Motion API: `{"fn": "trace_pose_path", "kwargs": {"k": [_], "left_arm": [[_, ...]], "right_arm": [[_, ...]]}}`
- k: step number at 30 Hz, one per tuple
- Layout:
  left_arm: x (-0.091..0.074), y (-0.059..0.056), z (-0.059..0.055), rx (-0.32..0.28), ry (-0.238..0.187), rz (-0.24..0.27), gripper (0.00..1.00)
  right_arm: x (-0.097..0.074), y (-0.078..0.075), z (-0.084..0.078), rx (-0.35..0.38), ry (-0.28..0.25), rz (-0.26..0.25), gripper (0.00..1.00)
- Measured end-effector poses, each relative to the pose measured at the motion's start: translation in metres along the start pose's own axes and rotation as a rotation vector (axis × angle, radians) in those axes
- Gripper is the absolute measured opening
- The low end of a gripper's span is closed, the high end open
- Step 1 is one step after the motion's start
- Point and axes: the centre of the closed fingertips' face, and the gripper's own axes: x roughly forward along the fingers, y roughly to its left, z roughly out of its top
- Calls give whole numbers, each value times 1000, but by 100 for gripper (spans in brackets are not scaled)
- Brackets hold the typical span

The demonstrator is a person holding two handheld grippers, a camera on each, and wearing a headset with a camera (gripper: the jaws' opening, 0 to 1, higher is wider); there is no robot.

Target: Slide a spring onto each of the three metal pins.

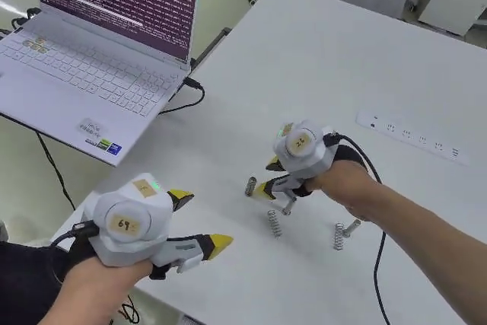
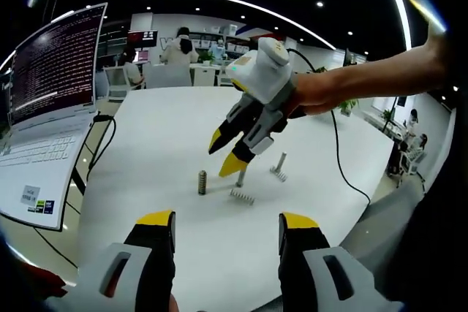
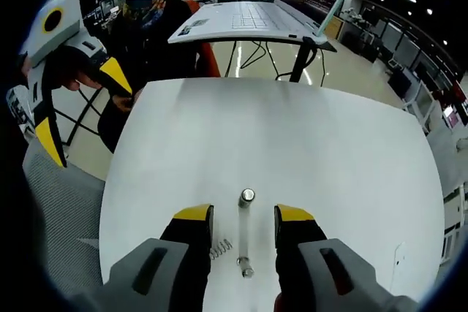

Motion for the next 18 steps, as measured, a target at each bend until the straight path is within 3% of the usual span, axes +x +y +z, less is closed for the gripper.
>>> {"fn": "trace_pose_path", "kwargs": {"k": [10,18], "left_arm": [[-8,5,5,-27,-20,36,52],[-11,9,12,-40,-39,54,52]], "right_arm": [[-38,1,-7,20,-54,-68,36],[-67,9,-22,58,-99,-122,37]]}}
